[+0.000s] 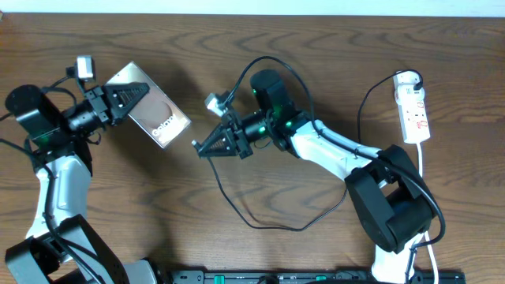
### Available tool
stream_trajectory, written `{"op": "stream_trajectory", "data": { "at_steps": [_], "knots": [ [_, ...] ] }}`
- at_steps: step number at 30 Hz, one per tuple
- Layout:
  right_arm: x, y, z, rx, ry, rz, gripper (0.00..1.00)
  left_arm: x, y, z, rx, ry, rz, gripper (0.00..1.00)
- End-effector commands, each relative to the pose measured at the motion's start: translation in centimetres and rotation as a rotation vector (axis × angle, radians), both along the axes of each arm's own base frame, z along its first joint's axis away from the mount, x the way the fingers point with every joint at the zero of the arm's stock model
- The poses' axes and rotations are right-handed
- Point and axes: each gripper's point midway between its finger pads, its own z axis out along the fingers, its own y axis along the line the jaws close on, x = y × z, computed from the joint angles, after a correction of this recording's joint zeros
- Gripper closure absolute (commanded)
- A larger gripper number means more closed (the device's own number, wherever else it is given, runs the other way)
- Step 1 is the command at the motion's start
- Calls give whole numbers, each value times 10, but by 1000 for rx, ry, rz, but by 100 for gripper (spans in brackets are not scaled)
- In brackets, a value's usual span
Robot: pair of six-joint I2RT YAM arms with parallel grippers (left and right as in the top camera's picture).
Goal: Plug charger to phone and switch on socket
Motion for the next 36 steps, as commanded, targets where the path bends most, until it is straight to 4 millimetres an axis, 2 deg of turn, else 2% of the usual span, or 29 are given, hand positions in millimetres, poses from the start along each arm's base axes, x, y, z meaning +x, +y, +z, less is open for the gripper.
{"op": "stream_trajectory", "data": {
  "at_steps": [1,6,19,27,36],
  "knots": [
    [23,-4,-6,-96,132,-117,99,-5,-4,6,2,-15,-28,93],
    [23,-4,-6,-90,119,-115,99,-5,-4,6,2,-15,-28,93],
    [-1,11,-6,-68,67,-44,99,-5,-4,5,9,-28,-28,92],
    [-12,11,-1,-22,24,17,99,-5,-4,5,13,-34,-29,92],
    [-20,10,7,37,-23,72,99,-6,-21,5,48,-98,-77,93]
  ]
}}
